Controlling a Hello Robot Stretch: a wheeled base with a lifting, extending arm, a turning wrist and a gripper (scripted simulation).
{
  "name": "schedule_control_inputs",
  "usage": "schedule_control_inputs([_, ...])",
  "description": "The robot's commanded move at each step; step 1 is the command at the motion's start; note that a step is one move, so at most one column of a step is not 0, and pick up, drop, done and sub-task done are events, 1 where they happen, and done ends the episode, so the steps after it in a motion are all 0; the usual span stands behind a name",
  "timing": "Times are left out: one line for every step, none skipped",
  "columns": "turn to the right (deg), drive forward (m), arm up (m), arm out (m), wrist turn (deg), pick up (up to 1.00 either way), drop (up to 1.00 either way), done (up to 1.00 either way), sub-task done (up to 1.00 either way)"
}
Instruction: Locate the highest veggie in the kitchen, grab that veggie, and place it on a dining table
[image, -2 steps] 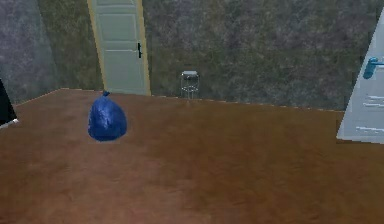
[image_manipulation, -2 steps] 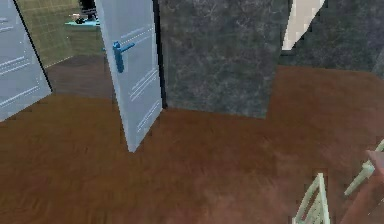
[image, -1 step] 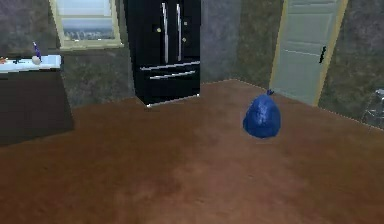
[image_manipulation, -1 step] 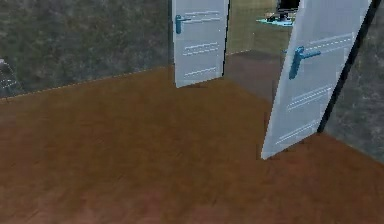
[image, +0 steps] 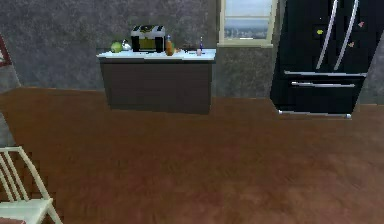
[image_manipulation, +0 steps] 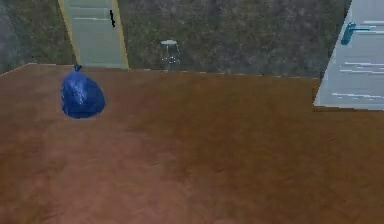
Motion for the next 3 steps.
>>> schedule_control_inputs([0.0,0.75,0.00,0.00,0.0,0.00,0.00,0.00,0.00])
schedule_control_inputs([-24.0,0.00,0.00,0.00,0.0,0.00,0.00,0.00,0.00])
schedule_control_inputs([0.0,1.00,0.00,0.00,0.0,0.00,0.00,0.00,0.00])
